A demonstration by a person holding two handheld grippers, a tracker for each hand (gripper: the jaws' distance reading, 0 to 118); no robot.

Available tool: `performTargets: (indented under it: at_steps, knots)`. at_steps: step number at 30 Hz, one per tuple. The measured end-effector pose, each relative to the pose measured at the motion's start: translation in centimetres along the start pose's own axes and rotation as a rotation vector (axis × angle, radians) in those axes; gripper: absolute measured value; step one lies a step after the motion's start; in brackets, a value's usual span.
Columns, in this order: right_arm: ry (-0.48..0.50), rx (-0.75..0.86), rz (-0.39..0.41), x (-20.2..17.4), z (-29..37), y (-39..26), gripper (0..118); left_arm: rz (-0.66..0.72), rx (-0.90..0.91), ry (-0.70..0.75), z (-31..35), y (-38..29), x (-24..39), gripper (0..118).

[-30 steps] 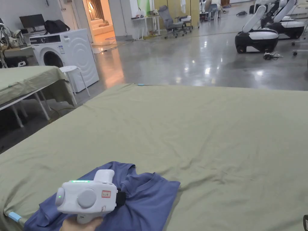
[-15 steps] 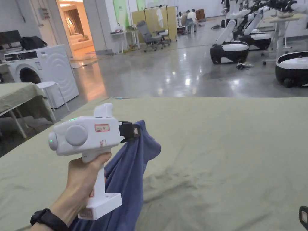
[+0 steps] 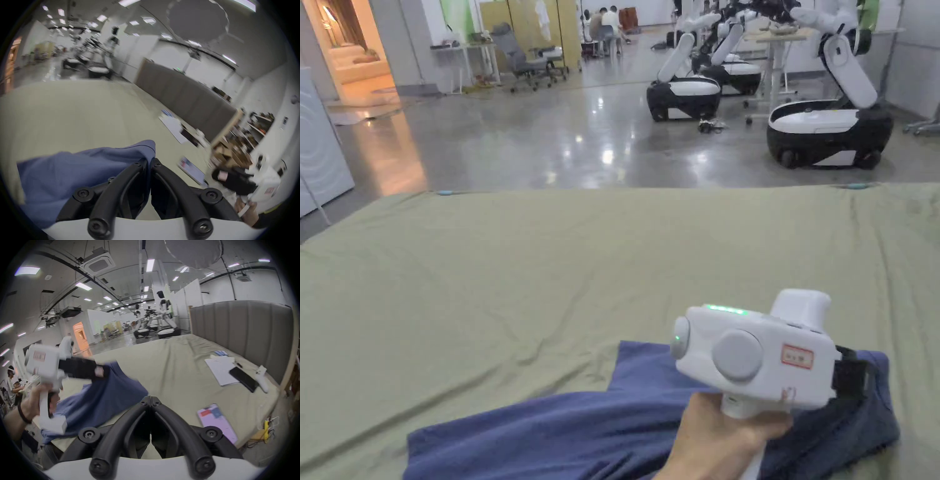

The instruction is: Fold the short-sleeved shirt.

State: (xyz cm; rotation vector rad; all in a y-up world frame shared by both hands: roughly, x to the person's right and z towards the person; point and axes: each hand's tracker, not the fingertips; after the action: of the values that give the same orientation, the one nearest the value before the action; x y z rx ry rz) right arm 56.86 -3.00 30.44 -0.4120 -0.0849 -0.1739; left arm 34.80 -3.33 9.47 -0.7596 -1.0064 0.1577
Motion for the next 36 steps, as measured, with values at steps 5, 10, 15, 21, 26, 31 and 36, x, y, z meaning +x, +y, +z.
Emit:
performTargets:
  at_steps: [5,10,15,21,26,31,36]
  knots:
    - [-0.067,0.006,0.004,2.7,1.7,-0.5,0,-0.084,-0.104,-0.174,-5.0,-6.7,5.3,6]
    - [-0.063,0.012,-0.014,3.1,1.7,-0.7,0,-0.054,-0.094,-0.155,-3.1,-7.1,4.9,21]
    - [0.011,0.027,0.017,0.2,0.7,0.0,0,-0.086,0.204,0.022,8.9,-3.6,3.0,53]
    - [0.143,0.067,0.090,-6.0,-0.3,1.8,0,-0.152,0.520,0.435,25.4,-4.0,1.4,53]
    - [0.214,0.088,0.149,-10.0,-0.7,2.1,0,-0.184,0.619,0.756,32.3,-8.2,1.8,49]
    - [0.266,0.094,0.182,-12.2,-0.7,2.1,0,-0.159,0.655,0.948,34.2,-11.7,1.9,7]
    - [0.258,0.081,0.239,-13.4,-1.0,1.9,0,-0.099,0.626,0.936,34.7,-13.4,0.6,4]
